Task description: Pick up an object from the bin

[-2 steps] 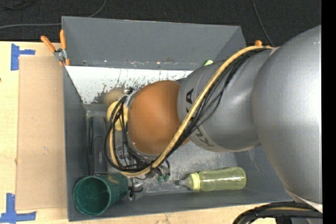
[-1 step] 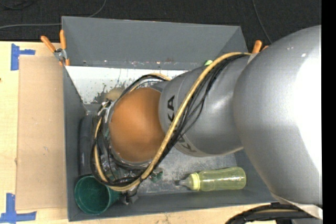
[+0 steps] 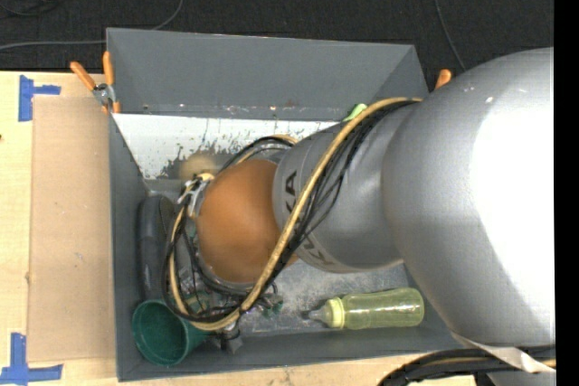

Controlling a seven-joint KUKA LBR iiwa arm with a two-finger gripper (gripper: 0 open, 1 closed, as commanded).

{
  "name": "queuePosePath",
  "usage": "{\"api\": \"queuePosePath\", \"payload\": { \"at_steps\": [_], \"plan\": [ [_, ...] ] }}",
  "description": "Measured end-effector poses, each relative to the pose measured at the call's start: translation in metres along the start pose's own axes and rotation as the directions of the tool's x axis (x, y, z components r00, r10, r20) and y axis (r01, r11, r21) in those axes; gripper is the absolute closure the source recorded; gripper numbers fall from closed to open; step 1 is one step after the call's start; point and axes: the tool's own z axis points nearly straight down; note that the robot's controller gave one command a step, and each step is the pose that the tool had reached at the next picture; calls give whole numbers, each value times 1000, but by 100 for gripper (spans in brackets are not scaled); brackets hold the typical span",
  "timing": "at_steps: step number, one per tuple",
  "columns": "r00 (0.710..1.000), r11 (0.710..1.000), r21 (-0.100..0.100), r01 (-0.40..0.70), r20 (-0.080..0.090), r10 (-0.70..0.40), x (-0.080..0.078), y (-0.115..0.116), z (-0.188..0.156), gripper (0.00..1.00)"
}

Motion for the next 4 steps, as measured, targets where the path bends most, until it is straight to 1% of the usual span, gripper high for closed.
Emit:
{"api": "queuePosePath", "payload": {
  "at_steps": [1,2,3,4],
  "plan": [
    [976,976,10,-216,-35,216,-18,-5,6,100],
    [976,976,10,-217,-35,217,-18,-5,6,100],
    [975,976,15,-218,-45,219,-14,-7,-8,100],
    [974,975,10,-221,-41,222,-15,-5,-58,100]
  ]
}}
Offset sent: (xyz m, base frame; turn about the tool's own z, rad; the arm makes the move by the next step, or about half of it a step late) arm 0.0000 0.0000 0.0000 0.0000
